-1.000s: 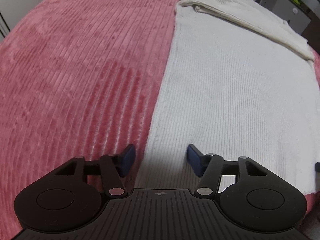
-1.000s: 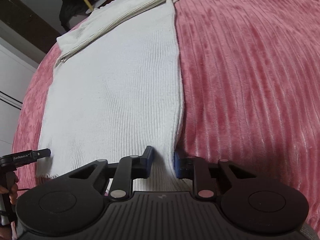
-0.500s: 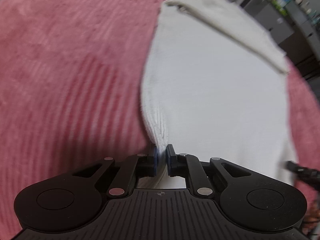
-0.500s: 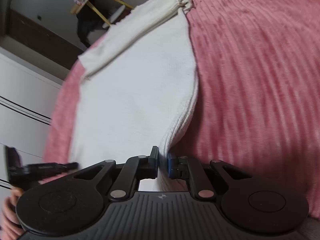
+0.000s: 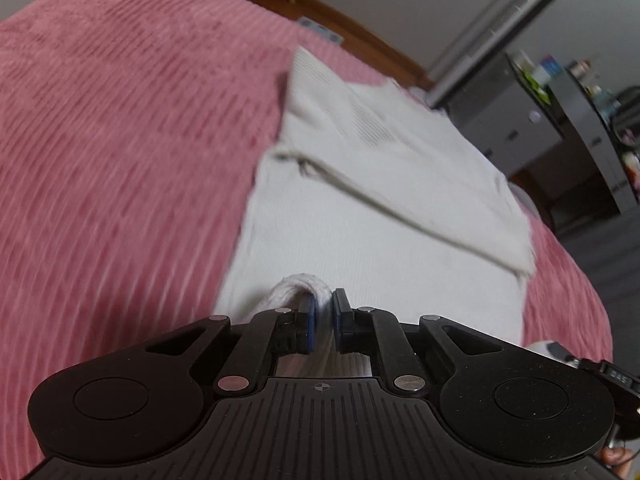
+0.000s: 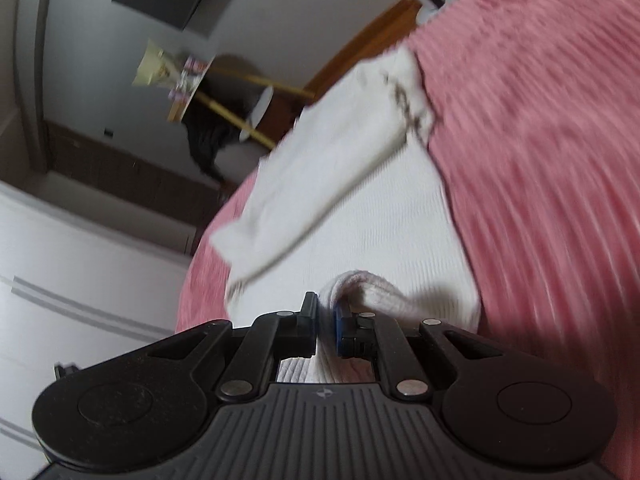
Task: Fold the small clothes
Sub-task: 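Grasp the side edge with both grippers and fold it over the body, then grasp the ruffled hem edge with both grippers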
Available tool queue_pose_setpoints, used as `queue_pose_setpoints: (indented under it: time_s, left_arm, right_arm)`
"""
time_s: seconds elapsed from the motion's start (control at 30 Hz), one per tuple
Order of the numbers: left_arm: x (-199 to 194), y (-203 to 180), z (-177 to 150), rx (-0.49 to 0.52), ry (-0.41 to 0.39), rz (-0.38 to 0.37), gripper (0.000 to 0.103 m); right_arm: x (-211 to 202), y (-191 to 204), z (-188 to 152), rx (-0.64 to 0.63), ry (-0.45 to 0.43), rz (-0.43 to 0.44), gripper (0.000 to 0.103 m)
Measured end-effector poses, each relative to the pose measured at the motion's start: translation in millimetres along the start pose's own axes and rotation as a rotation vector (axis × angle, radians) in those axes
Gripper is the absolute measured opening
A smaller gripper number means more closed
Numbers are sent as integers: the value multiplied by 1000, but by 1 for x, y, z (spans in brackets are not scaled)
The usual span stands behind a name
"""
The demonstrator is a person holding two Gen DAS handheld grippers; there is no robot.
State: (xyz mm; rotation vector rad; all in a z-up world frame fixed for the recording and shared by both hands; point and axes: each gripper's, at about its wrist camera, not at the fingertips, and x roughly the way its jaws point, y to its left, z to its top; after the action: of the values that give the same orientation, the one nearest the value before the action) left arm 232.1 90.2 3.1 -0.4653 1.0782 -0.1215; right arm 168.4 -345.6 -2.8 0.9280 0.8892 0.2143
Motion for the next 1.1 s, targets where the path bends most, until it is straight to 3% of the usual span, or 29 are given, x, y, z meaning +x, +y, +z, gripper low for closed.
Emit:
queue_pose_setpoints:
  time_s: [0.13,0.27,0.37,0.43,0.5,0.57,0.6,0.63,0.87,1.0,1.1]
  left_arm:
    - [22,3,22,0,-48,45,11]
    - [37,2,25,43,-116,92,12]
    - [35,3,15,107,-187,99,18]
    - [25,9,4,150,-255,86,34]
    - [12,14,-10,222,-372,102,68]
    - [5,17,-22,324,-415,110,81]
    - [6,17,-25,357,-404,113,81]
    - [8,16,-27,381,-388,118,81]
    - [34,3,-21,466,-351,155,81]
    - [54,1,-6,475,-353,167,87]
    - [64,3,0,466,-343,119,90]
  right_arm:
    - [26,0,31,-43,-65,-69,8]
    - [50,5,47,-197,-116,-182,8]
    - [52,8,47,-321,-180,-293,17]
    - [37,10,40,-397,-253,-322,27]
    - [25,10,32,-479,-283,-287,41]
    - [22,13,19,-602,-271,-296,55]
    - [24,16,12,-669,-261,-305,63]
    - [26,18,5,-720,-249,-312,66]
    - [58,27,4,-756,-210,-329,66]
    - [69,24,14,-722,-191,-327,59]
    - [74,19,24,-701,-195,-333,49]
